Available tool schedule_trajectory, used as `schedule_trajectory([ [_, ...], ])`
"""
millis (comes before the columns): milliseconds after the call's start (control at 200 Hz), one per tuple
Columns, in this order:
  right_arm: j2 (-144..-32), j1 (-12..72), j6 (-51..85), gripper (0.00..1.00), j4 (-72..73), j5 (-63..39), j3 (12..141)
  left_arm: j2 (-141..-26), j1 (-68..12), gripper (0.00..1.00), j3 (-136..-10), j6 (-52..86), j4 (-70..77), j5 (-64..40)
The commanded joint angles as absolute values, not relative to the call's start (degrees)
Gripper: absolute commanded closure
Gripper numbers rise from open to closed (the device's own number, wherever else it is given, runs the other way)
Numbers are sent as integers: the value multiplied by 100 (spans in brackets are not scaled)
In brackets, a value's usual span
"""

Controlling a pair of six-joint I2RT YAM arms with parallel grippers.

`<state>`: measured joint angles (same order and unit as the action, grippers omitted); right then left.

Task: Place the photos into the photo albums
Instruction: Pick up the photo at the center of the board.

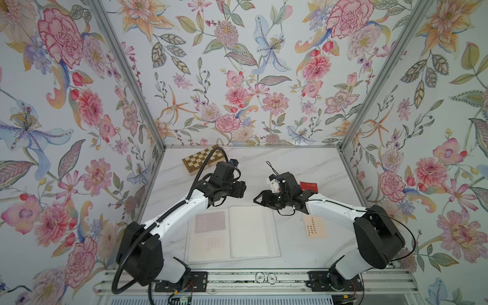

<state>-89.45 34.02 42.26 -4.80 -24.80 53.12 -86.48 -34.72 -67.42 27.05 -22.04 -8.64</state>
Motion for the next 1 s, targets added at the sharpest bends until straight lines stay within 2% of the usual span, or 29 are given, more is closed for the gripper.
schedule_trajectory([
  [0, -8671, 2939, 3924, 42, -954, -2127, 5067, -9419, -3692, 32, -7256, 2769, -1786, -1054],
  [285, -8424, 1765, 3512, 43, -1328, -1989, 4703, -11256, -4071, 31, -8672, 2682, -1758, -1405],
  [581, -8793, 1277, 3284, 44, -1385, -1935, 4789, -12488, -4157, 33, -9576, 2681, -1854, -1964],
  [996, -9570, 1125, 3186, 44, -1367, -1916, 5199, -12907, -4260, 39, -9669, 2806, -1796, -2158],
])
